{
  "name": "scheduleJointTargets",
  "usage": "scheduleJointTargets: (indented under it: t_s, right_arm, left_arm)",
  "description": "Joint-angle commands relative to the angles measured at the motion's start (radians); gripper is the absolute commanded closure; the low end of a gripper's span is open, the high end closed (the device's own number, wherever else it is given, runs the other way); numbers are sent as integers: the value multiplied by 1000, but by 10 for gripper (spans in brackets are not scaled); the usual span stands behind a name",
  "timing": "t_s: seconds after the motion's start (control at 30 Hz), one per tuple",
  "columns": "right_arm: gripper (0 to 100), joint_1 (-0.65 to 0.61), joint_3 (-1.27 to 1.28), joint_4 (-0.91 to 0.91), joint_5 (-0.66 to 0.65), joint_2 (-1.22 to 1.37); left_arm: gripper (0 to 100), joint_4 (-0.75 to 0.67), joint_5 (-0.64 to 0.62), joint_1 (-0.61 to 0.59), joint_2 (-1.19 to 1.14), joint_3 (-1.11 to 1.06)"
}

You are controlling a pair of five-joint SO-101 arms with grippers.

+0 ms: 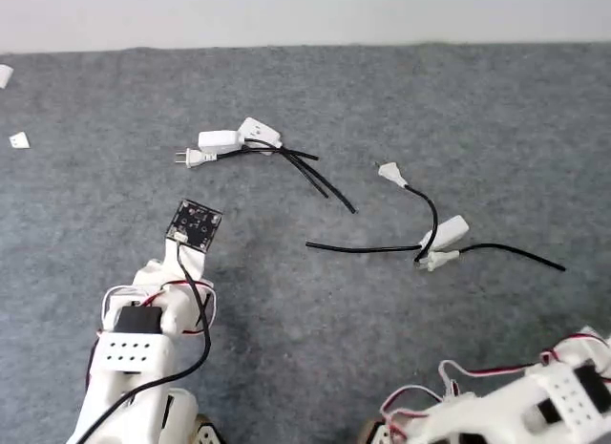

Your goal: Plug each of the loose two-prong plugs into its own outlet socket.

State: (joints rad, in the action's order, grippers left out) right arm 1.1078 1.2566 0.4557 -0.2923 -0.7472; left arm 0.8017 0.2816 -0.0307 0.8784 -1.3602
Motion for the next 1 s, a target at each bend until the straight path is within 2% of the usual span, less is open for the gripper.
scheduleJointTargets:
  t_s: [0.0, 0.27, 0.37, 0.47, 0.57, 0.63, 0.77, 0.97]
  right_arm:
    - [983, 31, -41, -130, -14, 107]
    - [903, 111, -310, -140, -5, 427]
    - [879, 114, -387, -140, -6, 549]
    - [796, 111, -425, -108, -12, 619]
    - [708, 107, -486, 24, -6, 624]
    - [686, 101, -549, 116, 3, 624]
    - [718, 61, -692, 306, 80, 624]
    - [786, -104, -878, 601, 181, 624]
  left_arm:
    - [984, -29, -11, 9, 12, 13]
    - [976, -29, -11, 9, 12, 13]
    - [907, -29, -11, 9, 12, 12]
    - [821, -28, -11, 9, 12, 10]
    - [789, -28, -11, 9, 12, 10]
    - [790, -28, -11, 9, 12, 10]
    - [790, -28, -11, 9, 12, 8]
    - [790, -28, -11, 11, 12, 8]
